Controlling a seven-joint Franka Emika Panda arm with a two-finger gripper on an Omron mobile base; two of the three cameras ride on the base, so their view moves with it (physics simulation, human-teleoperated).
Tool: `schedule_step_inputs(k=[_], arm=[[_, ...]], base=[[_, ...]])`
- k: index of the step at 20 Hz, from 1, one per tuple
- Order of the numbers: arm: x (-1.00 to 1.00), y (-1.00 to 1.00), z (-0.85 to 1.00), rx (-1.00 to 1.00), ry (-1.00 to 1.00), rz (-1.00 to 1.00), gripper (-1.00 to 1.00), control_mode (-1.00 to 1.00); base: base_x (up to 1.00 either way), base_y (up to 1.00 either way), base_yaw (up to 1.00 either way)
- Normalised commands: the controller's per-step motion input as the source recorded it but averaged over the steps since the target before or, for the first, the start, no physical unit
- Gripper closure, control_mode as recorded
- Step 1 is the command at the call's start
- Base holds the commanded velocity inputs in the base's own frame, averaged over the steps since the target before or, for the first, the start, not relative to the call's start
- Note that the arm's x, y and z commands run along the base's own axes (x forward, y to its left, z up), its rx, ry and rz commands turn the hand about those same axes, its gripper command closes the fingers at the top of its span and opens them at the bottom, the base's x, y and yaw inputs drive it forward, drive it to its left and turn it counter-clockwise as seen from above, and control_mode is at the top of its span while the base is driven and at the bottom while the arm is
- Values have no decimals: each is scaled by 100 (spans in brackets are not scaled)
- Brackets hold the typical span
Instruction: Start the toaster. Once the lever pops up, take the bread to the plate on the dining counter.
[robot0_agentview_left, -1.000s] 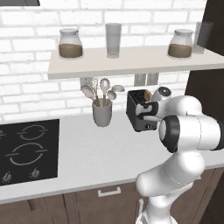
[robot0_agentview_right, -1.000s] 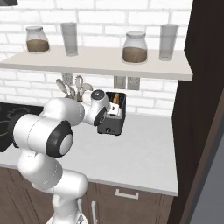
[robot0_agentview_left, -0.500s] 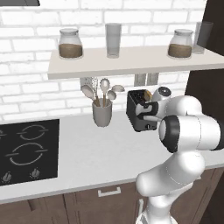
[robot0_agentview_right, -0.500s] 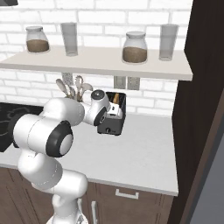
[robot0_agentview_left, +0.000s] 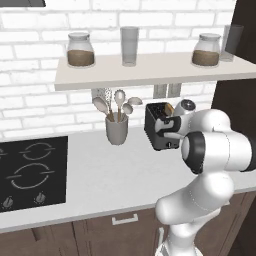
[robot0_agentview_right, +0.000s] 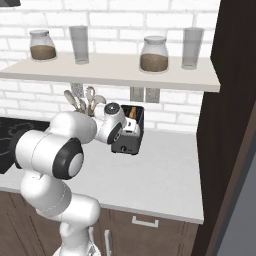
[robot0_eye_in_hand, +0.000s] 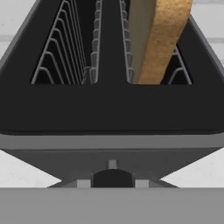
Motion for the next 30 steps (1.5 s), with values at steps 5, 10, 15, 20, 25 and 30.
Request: schedule_step_inputs(k=[5, 10, 15, 20, 25, 30], arm=[[0, 0, -47, 0, 0, 0, 100, -100], [0, 0, -44, 0, 0, 0, 100, -100], [-3, 0, -58, 0, 0, 0, 100, -100], [-10, 0, -86, 0, 0, 0, 100, -100], [-27, 0, -100, -3, 0, 0, 100, -100], [-98, -1, -100, -23, 0, 0, 100, -100]], base=[[0, 0, 0], [0, 0, 0], [0, 0, 0], [0, 0, 0], [0, 0, 0], [0, 0, 0]])
